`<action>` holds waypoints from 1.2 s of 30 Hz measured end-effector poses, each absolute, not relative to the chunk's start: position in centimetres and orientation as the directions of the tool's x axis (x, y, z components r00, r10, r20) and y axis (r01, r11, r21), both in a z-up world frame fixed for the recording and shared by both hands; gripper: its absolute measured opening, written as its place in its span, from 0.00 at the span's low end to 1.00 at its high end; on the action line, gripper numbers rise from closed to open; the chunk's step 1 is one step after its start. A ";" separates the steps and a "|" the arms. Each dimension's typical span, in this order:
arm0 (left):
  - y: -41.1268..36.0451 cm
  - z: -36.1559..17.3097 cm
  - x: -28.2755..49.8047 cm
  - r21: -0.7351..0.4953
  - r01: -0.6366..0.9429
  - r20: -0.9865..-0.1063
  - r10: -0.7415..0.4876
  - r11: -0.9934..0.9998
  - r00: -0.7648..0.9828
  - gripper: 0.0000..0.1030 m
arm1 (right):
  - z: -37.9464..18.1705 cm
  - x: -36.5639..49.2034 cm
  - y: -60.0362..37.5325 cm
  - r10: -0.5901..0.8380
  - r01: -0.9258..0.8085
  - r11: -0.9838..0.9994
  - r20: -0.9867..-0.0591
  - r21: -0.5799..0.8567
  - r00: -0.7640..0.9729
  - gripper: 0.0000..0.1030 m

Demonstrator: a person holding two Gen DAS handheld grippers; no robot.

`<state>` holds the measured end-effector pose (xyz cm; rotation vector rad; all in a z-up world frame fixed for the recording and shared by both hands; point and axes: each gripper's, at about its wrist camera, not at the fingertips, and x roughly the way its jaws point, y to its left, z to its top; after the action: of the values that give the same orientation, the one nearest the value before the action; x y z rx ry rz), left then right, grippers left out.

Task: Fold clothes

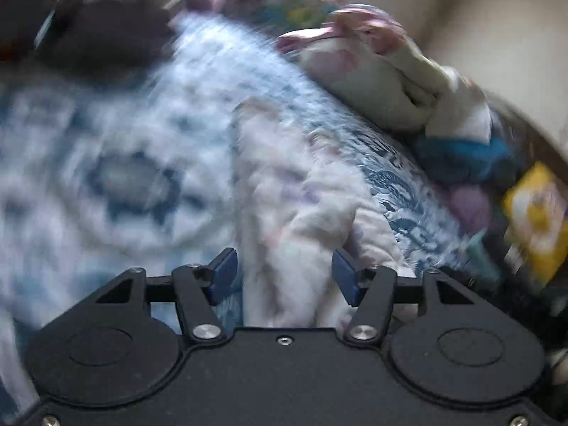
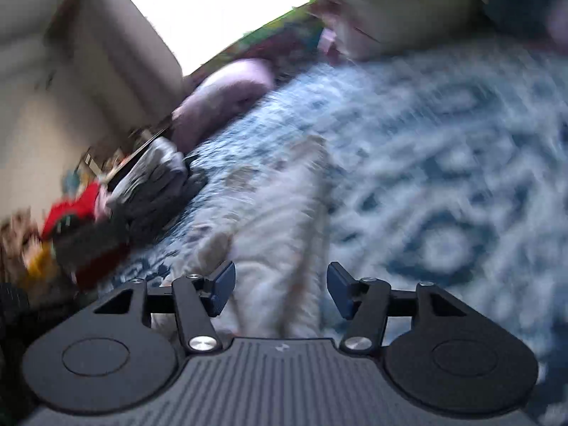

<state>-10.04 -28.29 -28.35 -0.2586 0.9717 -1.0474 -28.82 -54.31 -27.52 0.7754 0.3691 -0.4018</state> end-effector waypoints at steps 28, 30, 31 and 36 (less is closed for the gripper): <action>-25.6 -30.0 -11.7 -0.814 0.160 -0.556 -0.829 0.558 0.061 0.28 | -32.0 -30.6 -53.5 -0.055 0.400 0.251 -0.400 0.881 0.915 0.22; -26.2 -31.3 -11.5 -0.776 0.172 -0.610 -0.791 0.607 0.040 0.40 | -32.0 -30.4 -53.5 -0.020 0.436 0.278 -0.448 0.856 0.894 0.29; -26.1 -31.5 -11.3 -0.777 0.174 -0.609 -0.792 0.604 0.029 0.43 | -31.9 -29.9 -53.3 -0.017 0.471 0.324 -0.493 0.820 0.870 0.33; -24.6 -27.3 -10.7 -0.744 0.355 -0.586 -0.808 0.566 0.060 0.56 | -28.6 -30.5 -52.6 -0.066 0.449 0.460 -0.474 0.766 0.878 0.46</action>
<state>-10.73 -24.63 -27.30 -0.4640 1.2133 -0.9296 -30.55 -52.64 -28.62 1.0517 0.4084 -0.3277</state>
